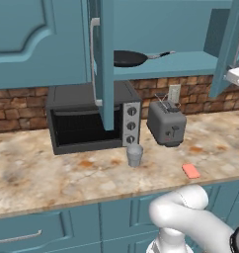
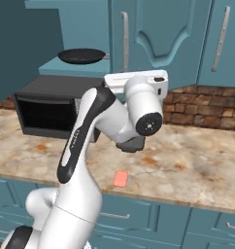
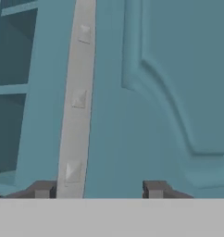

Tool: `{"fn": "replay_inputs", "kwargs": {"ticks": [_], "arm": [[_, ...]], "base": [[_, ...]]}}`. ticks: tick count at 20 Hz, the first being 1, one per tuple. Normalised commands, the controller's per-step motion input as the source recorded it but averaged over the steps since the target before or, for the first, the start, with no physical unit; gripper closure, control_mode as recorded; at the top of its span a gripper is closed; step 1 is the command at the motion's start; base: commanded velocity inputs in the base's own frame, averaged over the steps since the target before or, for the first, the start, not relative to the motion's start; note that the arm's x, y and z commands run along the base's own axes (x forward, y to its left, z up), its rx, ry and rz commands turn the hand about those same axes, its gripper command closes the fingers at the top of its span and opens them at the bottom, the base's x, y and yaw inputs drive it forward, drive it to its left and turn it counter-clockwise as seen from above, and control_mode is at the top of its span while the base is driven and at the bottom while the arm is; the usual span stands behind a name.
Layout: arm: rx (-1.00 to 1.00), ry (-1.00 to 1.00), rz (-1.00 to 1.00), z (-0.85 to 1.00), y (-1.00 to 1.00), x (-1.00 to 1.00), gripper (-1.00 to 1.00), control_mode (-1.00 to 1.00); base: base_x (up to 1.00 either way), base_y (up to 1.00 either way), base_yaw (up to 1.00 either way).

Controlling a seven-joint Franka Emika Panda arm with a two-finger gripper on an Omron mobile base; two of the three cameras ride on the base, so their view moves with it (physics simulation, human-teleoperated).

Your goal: Pick the pan from the cabinet and place it on the stove. Then turn on the stove burner for the pan.

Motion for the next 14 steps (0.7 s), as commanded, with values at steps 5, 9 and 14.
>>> {"fn": "replay_inputs", "kwargs": {"ticks": [5, 9, 14], "arm": [[0.03, -0.1, 0.0, -0.06, -0.02, -0.79, -1.0, -1.0], [0.0, -0.09, -0.01, 0.05, 0.17, -0.87, -1.0, -1.0], [0.0, -0.03, -0.07, 0.19, 0.61, -0.64, -1.0, -1.0]], "base": [[0.0, 0.0, 0.0], [0.0, 0.0, 0.0], [0.0, 0.0, 0.0]]}}
